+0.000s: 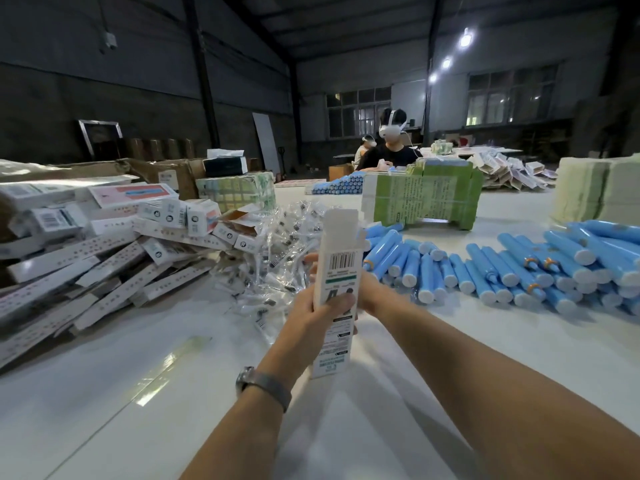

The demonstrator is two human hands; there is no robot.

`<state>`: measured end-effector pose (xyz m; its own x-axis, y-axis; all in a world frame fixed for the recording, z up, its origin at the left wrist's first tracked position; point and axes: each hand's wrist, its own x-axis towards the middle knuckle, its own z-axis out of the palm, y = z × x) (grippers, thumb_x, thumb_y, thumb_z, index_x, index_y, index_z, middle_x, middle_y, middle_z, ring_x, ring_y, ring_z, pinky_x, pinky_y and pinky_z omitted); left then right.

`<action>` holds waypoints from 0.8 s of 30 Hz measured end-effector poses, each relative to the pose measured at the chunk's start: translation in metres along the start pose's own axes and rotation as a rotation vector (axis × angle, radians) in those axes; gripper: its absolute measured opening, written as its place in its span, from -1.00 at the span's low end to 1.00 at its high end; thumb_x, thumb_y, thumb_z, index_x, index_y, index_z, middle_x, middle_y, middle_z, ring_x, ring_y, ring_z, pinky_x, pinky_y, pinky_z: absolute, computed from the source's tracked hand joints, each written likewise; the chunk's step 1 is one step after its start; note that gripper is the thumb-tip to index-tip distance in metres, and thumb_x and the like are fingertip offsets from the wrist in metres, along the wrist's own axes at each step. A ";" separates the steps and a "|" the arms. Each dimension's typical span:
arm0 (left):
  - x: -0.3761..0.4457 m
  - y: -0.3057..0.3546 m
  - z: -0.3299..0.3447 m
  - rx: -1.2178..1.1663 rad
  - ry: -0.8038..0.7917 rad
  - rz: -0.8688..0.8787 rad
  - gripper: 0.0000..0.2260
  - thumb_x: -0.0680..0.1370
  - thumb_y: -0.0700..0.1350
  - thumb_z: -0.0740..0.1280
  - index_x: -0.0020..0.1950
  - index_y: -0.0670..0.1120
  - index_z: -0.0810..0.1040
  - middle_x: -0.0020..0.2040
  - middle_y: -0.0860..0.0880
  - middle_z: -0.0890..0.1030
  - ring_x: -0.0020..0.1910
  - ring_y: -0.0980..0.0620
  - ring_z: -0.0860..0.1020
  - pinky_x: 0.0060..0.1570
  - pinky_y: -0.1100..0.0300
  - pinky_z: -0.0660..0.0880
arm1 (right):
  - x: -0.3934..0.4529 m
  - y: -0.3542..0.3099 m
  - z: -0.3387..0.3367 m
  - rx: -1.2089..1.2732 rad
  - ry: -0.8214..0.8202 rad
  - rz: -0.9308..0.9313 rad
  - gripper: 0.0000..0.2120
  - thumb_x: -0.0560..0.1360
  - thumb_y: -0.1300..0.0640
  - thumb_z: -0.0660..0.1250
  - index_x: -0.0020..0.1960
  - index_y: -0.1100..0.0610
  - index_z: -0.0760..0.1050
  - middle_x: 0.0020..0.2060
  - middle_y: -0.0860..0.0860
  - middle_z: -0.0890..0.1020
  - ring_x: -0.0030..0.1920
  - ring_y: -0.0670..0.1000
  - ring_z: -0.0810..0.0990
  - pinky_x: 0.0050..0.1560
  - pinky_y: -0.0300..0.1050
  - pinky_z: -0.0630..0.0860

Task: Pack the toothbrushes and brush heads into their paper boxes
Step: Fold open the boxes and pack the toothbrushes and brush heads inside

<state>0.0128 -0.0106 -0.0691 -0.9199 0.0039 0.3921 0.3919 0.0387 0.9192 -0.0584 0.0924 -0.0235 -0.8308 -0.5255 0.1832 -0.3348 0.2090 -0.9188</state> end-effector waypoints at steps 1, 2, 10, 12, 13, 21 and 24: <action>0.001 -0.002 0.000 0.010 0.056 0.026 -0.57 0.29 0.14 0.38 0.01 -0.12 0.61 -0.26 -0.07 0.66 -0.32 -0.08 0.64 -0.30 0.14 0.57 | 0.006 -0.001 0.004 0.015 -0.034 0.057 -0.62 0.67 0.34 0.03 0.34 0.64 0.16 0.02 0.52 0.45 -0.16 0.13 0.60 -0.15 -0.26 0.59; 0.002 -0.004 -0.001 0.014 0.112 0.048 -0.55 0.29 0.15 0.38 0.04 -0.13 0.63 -0.23 -0.09 0.68 -0.28 -0.14 0.66 -0.28 0.08 0.60 | 0.009 0.000 0.008 0.039 -0.077 0.105 -0.61 0.66 0.36 0.06 0.38 0.61 0.16 0.19 0.53 0.42 0.09 0.28 0.58 -0.01 -0.28 0.58; 0.004 -0.012 -0.004 0.066 0.247 0.101 -0.48 0.35 0.17 0.39 0.16 -0.15 0.63 -0.06 -0.18 0.70 -0.11 -0.21 0.69 -0.12 -0.20 0.65 | 0.021 0.013 0.023 -0.134 0.003 0.059 -0.63 0.62 0.37 0.14 -0.32 0.11 0.25 -0.35 0.02 0.37 -0.30 -0.03 0.37 -0.31 -0.29 0.41; 0.005 -0.010 -0.001 0.100 0.248 0.096 -0.50 0.33 0.18 0.37 0.13 -0.10 0.64 -0.11 -0.05 0.72 -0.13 -0.10 0.69 -0.17 -0.08 0.66 | 0.025 0.013 0.014 -0.288 0.008 -0.001 -0.63 0.61 0.32 0.20 -0.34 0.12 0.26 -0.37 0.03 0.39 -0.32 -0.02 0.37 -0.21 -0.17 0.42; 0.005 -0.009 0.000 0.111 0.242 0.099 -0.54 0.32 0.19 0.36 0.10 -0.06 0.64 -0.15 0.00 0.71 -0.18 -0.05 0.69 -0.22 0.00 0.64 | 0.026 0.013 0.008 -0.375 0.018 -0.016 -0.63 0.60 0.29 0.22 -0.35 0.11 0.26 -0.38 0.00 0.40 -0.32 -0.02 0.37 -0.19 -0.15 0.42; -0.004 0.001 0.017 -0.016 0.049 0.054 -0.61 0.28 0.15 0.38 0.01 -0.03 0.61 -0.28 -0.01 0.67 -0.34 -0.01 0.62 -0.33 0.22 0.55 | -0.026 -0.019 -0.059 -0.017 0.387 -0.280 -0.90 0.58 0.24 0.33 0.02 0.13 0.62 -0.32 -0.09 0.61 -0.37 -0.16 0.48 -0.32 -0.27 0.40; -0.006 0.001 0.025 -0.015 0.001 0.044 -0.74 0.35 0.02 0.40 -0.04 -0.07 0.60 -0.32 -0.05 0.65 -0.37 -0.01 0.62 -0.33 0.22 0.56 | -0.062 -0.043 -0.083 0.188 0.520 -0.404 -0.83 0.62 0.13 0.28 -0.08 0.11 0.60 -0.50 -0.12 0.44 -0.50 -0.14 0.31 -0.51 -0.30 0.28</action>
<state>0.0189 0.0140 -0.0713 -0.9019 0.0041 0.4320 0.4320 0.0235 0.9016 -0.0292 0.1846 0.0337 -0.7783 -0.0581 0.6252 -0.6194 -0.0920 -0.7797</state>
